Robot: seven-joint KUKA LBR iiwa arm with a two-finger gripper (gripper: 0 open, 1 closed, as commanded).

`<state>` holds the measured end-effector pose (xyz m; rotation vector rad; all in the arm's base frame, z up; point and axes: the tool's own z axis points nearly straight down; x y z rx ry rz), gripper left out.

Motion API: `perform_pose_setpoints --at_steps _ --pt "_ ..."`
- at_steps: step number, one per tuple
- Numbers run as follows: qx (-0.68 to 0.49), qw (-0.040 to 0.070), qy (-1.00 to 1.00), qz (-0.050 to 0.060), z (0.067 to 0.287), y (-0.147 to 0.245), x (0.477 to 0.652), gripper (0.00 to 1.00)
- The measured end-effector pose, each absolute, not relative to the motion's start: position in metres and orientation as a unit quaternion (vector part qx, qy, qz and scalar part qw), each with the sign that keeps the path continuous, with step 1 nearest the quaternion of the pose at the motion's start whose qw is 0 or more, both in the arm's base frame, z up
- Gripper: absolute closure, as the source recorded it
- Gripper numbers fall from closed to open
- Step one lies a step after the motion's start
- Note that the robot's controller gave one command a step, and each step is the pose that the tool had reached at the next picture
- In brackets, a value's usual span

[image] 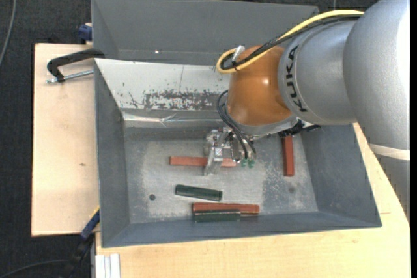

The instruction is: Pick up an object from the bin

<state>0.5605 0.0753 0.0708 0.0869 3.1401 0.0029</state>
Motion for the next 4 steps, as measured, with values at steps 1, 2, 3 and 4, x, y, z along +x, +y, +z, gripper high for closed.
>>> perform_pose_setpoints --at_steps 1,2,3,4 --pt "0.027 -0.002 1.0 0.001 0.078 0.075 0.559 1.0" --pt "0.027 -0.001 1.0 0.001 0.096 0.075 0.559 1.0" --pt "0.027 0.003 1.0 0.001 0.111 0.076 0.561 1.0" --pt "0.027 0.004 1.0 0.002 0.119 0.076 0.562 1.0"
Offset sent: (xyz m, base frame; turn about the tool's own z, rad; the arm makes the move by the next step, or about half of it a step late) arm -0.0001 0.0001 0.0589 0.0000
